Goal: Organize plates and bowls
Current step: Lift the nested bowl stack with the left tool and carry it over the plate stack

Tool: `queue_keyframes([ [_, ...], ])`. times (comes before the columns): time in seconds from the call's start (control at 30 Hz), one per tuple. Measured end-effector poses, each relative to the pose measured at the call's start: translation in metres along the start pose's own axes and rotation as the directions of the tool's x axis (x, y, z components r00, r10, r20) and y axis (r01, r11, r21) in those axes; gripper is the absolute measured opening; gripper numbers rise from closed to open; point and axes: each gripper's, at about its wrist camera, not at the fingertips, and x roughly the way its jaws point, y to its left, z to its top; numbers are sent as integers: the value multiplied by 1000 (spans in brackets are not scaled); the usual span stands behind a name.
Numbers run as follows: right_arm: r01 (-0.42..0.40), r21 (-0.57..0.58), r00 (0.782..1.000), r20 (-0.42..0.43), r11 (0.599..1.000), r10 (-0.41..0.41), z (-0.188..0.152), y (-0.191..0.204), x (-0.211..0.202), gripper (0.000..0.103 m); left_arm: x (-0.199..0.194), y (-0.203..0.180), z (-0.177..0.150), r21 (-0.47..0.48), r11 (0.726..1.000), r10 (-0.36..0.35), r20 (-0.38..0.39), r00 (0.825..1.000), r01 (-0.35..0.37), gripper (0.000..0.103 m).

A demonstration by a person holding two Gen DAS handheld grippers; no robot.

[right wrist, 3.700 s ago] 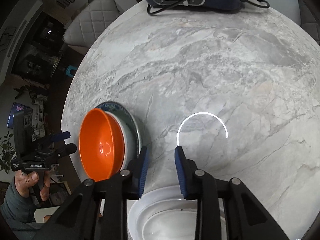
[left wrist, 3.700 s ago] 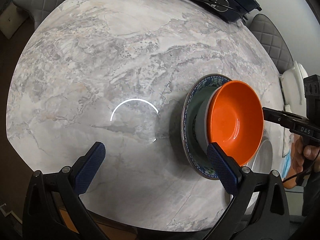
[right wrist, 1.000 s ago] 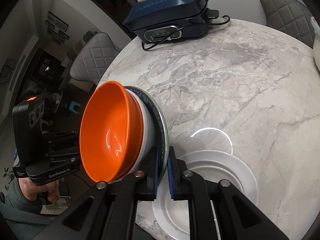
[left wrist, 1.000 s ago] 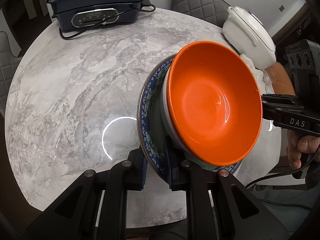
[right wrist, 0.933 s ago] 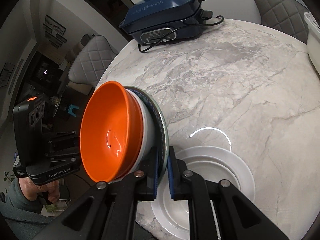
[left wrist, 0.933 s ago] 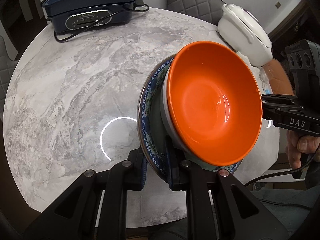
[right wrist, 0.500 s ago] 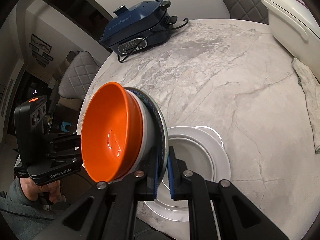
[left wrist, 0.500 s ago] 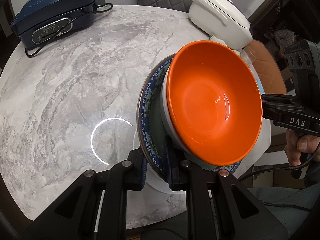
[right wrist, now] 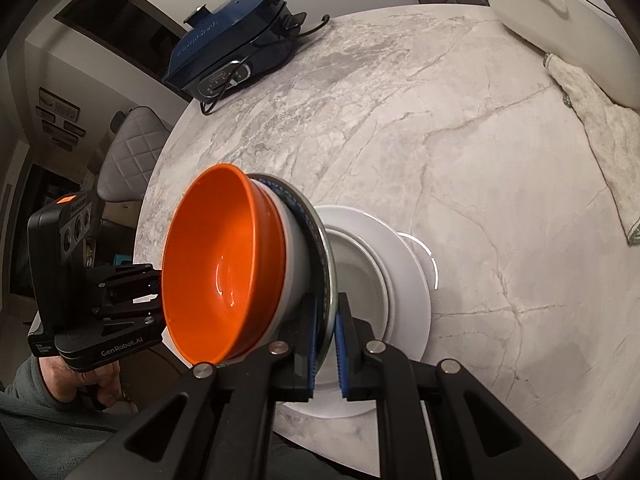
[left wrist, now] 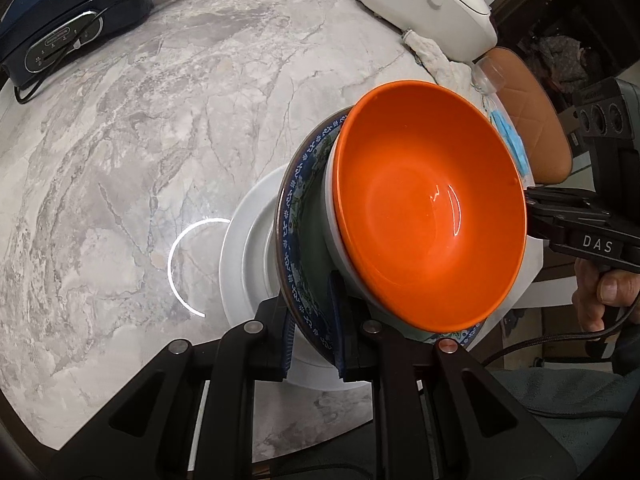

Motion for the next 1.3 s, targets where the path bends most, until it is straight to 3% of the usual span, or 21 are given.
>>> queue_keyframes([
  [0.37,15,21,999,-30,1000,-14,-9,-17,27,12,42,11,-5,8,1000,6,-26,1000,-6,14],
  [1.3,15,41,998,-58,999,-13,-16,-36,54,12,82,17,3,18,1000,9,-68,998,-8,14],
])
